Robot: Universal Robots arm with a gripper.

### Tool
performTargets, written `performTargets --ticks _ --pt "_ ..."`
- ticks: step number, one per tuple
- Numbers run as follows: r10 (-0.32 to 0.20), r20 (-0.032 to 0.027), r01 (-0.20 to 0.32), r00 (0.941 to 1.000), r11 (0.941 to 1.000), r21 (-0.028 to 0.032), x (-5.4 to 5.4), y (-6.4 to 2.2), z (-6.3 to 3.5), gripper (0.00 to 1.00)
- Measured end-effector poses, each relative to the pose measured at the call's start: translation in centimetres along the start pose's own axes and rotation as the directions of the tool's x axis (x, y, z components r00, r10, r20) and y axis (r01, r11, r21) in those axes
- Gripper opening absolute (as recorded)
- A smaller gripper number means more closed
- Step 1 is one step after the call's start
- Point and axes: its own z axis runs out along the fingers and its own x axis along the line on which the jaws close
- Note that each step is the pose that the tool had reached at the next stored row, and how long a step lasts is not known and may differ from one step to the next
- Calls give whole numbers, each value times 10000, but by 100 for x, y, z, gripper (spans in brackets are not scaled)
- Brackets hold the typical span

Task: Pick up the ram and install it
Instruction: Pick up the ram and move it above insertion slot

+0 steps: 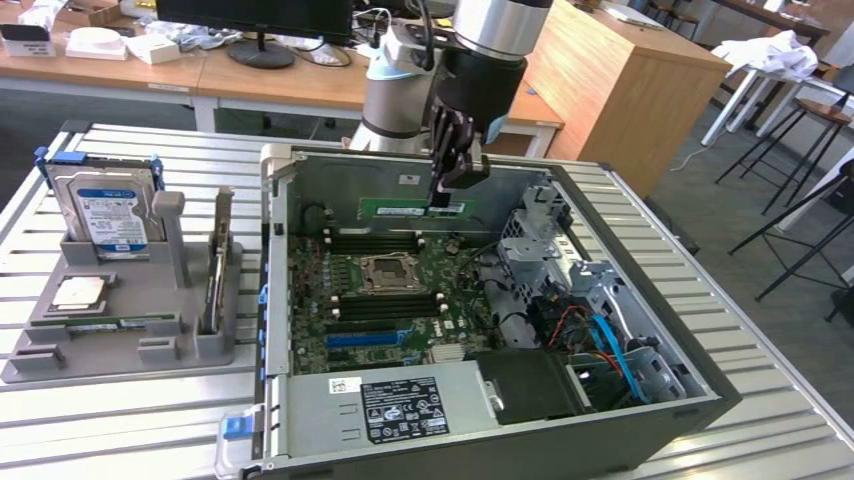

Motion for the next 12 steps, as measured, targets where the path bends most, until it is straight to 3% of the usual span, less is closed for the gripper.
performTargets --ticks 12 --pt "159 7 -159 9999 9999 5 0 0 11 11"
